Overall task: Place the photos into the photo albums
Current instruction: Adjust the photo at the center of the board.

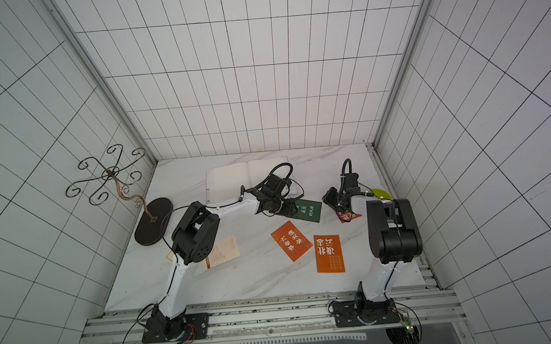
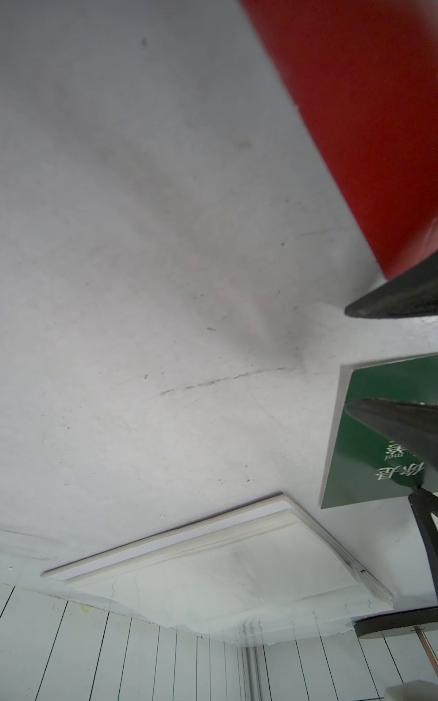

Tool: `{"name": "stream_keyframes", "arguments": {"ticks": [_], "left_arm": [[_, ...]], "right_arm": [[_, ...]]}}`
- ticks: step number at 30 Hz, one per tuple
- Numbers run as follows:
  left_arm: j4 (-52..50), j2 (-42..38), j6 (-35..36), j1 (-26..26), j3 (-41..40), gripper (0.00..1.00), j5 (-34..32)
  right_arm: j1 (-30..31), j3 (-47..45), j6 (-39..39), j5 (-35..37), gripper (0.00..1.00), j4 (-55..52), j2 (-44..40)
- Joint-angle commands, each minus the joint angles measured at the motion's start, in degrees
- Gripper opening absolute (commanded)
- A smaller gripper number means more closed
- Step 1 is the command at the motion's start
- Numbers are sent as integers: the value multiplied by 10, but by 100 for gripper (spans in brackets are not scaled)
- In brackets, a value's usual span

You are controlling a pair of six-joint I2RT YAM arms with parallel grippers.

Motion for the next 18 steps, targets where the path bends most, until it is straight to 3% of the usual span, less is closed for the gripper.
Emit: {"name": "stream_keyframes", "arguments": {"ticks": [1,7,18], "left_arm": [[-18,-29,9,-1,-17,41,4],[-7,-41,13,-1,-36,42,15],[-53,-54,39,0,31,42,-8]], "right_arm": [[-5,18,-6,-16,37,-12,19],[-5,33,-8,-47,37,-23,33],[-3,23,-4,-49,37,-27,18]]}}
